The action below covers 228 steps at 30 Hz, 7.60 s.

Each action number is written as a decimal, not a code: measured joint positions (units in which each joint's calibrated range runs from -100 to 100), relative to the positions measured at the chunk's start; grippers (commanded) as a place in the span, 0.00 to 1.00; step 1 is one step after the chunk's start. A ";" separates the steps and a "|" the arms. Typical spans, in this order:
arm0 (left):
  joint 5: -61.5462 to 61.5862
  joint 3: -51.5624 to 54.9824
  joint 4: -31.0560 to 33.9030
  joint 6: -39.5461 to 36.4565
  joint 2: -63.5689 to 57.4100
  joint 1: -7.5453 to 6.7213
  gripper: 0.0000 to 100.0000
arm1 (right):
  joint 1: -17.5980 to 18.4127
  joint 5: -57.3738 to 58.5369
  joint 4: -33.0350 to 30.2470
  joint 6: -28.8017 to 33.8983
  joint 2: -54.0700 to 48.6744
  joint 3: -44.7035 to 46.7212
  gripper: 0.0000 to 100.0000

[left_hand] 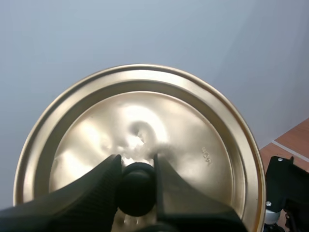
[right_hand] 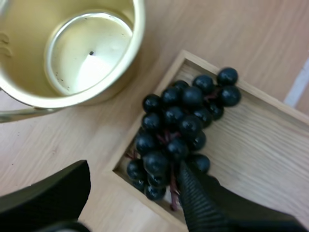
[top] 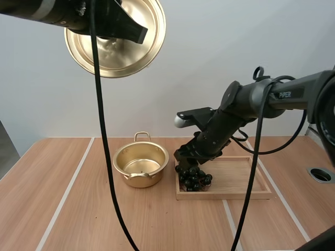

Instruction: Open the pot, put the grape inside, and close it

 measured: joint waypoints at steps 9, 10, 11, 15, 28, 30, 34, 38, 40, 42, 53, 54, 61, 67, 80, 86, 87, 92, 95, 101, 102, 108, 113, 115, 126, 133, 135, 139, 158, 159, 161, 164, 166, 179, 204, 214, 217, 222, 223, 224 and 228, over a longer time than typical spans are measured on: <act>1.02 -0.70 0.00 -0.51 -2.58 0.00 0.00 | 0.90 -8.66 -4.17 2.76 4.18 0.00 0.89; 1.09 -0.86 0.00 -0.53 -2.58 0.00 0.00 | 0.90 -9.17 -4.50 2.88 4.53 0.00 0.89; 1.24 -1.13 0.00 -0.53 -2.67 0.00 0.00 | 0.90 -9.69 -5.06 3.08 4.80 0.00 0.89; 1.31 -1.53 -0.12 -0.71 -2.71 0.00 0.00 | 0.90 -11.86 -7.19 3.92 6.34 0.00 0.89; 1.93 -1.53 -0.23 -0.71 -2.71 0.00 0.00 | 1.05 -14.18 -7.95 4.44 14.78 -0.79 0.89; 1.93 -1.53 -0.23 -0.71 -2.71 0.00 0.00 | 1.29 -14.62 -7.95 4.53 15.65 -0.96 0.84; 1.93 -1.53 -0.23 -0.81 -2.71 0.00 0.00 | 1.44 -14.75 -7.84 4.64 16.44 -1.33 0.50; 1.93 -1.53 -0.23 -0.90 -2.71 0.00 0.00 | 1.44 -14.98 -7.84 4.64 16.44 -1.31 0.00; 1.93 -1.53 -0.23 -0.90 -2.71 0.00 0.00 | 1.44 -15.06 -7.84 4.64 16.44 -1.35 0.00; 1.93 -1.53 -0.23 -0.90 -2.71 0.00 0.00 | 1.44 -15.20 -7.84 4.64 16.49 -1.35 0.00; 1.93 -1.53 -0.33 -0.90 -2.71 0.00 0.00 | 1.44 -13.23 -8.20 4.64 14.88 -1.62 0.00; 1.93 -1.53 -0.33 -0.90 -2.71 0.00 0.00 | 1.44 -13.09 -8.37 4.64 14.22 -1.46 0.00; 1.93 -1.53 -0.33 -0.90 -2.71 0.00 0.00 | 1.54 -11.07 -9.16 4.64 5.43 -0.70 0.00; 1.93 -1.53 -0.44 -0.90 -2.71 0.00 0.00 | 1.54 -10.88 -9.16 4.64 -1.11 -0.67 0.00; 2.52 -3.93 -0.65 -0.90 -2.71 0.00 0.00 | 1.54 -1.95 -5.44 4.64 -5.56 -9.14 0.00; 3.08 -9.72 -0.74 -2.18 -2.71 0.00 0.00 | 1.70 3.50 -2.96 4.64 -5.56 -15.86 0.00; 3.23 -10.86 -0.74 -2.46 -2.71 0.00 0.00 | 1.92 4.14 -2.96 4.64 -5.56 -16.42 0.00; 5.23 -14.88 -1.54 -3.00 -2.71 0.00 0.00 | 4.06 5.10 -2.85 4.35 -5.56 -17.07 0.00; 6.52 -16.13 -1.82 -3.11 -2.71 0.00 0.00 | 6.54 5.10 -2.74 4.35 -4.89 -17.23 0.00; 7.37 -16.39 -2.05 -3.19 -2.82 0.00 0.00 | 9.89 4.52 -2.49 4.14 -1.15 -17.23 0.00; 7.52 -16.39 -2.05 -3.19 -2.82 0.00 0.00 | 10.16 3.90 -2.49 4.14 -0.48 -17.35 0.00; 10.20 -16.39 -2.18 -3.24 -2.82 0.00 0.00 | 10.34 1.96 -2.49 3.84 3.63 -19.85 0.00; 11.00 -16.39 -2.17 -3.31 -2.82 0.00 0.00 | 10.44 1.45 -2.10 3.37 7.35 -22.54 0.00; 11.12 -16.39 -2.17 -3.31 -2.82 0.00 0.00 | 10.43 1.45 -1.71 3.37 8.68 -23.14 0.00; 11.12 -16.39 -2.17 -3.31 -2.82 0.00 0.00 | 10.45 -1.47 -0.72 2.19 14.20 -23.40 0.00; 11.98 -16.39 -2.17 -3.31 -2.82 0.00 0.00 | 12.06 -5.26 -0.38 1.95 16.93 -23.55 0.00; 12.46 -16.39 -2.17 -3.31 -2.82 0.00 0.00 | 12.77 -5.51 -0.24 1.86 17.60 -23.53 0.00; 13.04 -16.39 -2.17 -3.31 -2.82 0.00 0.00 | 13.50 -5.86 0.04 1.86 20.08 -23.53 0.00; 13.04 -16.39 -0.37 -3.31 -2.82 0.00 0.00 | 13.58 -10.20 -7.00 3.57 25.85 -23.53 0.00; 13.04 -16.39 -0.37 -3.31 -2.82 0.00 0.00 | 13.58 -10.64 -7.58 4.03 25.85 -23.53 0.00; 13.18 -16.39 -0.37 -3.31 -2.82 0.00 0.00 | 13.58 -11.68 -8.41 4.62 25.85 -23.53 0.00; 13.39 -16.39 -0.37 -3.31 -2.82 0.00 0.00 | 13.58 -12.02 -9.19 5.07 25.85 -23.53 0.00; 13.81 -16.39 -0.34 -3.31 -2.82 0.00 0.00 | 13.58 -12.19 -9.53 5.30 25.85 -23.53 0.00; 14.58 -16.39 -0.24 -3.52 -2.82 0.00 0.00 | 13.58 -10.80 -10.58 5.96 28.95 -23.53 0.00; 14.58 -16.39 -0.24 -3.52 -2.82 0.00 0.00 | 13.77 -10.89 -11.80 6.68 27.71 -23.63 1.00; 14.75 -16.39 -0.24 -3.52 -2.82 0.00 0.00 | 13.77 -10.37 -12.05 7.11 19.83 -27.70 1.00; 14.75 -16.39 0.02 -3.52 -2.82 0.00 0.00 | 13.77 -10.37 -12.15 7.11 17.45 -28.30 1.00; 13.55 -16.39 3.19 -3.73 -2.82 0.00 0.00 | 13.77 -10.20 -12.42 7.97 13.21 -28.30 1.00; 13.30 -16.39 3.73 -3.73 -2.82 0.00 0.00 | 13.77 -10.20 -12.59 8.25 12.39 -28.30 1.00; 13.07 -16.39 3.97 -3.83 -2.82 0.00 0.00 | 13.77 -10.20 -13.05 8.61 11.61 -28.30 1.00; 12.28 -16.39 4.20 -4.09 -2.82 0.00 0.00 | 13.57 -10.02 -16.74 11.08 8.85 -28.30 1.00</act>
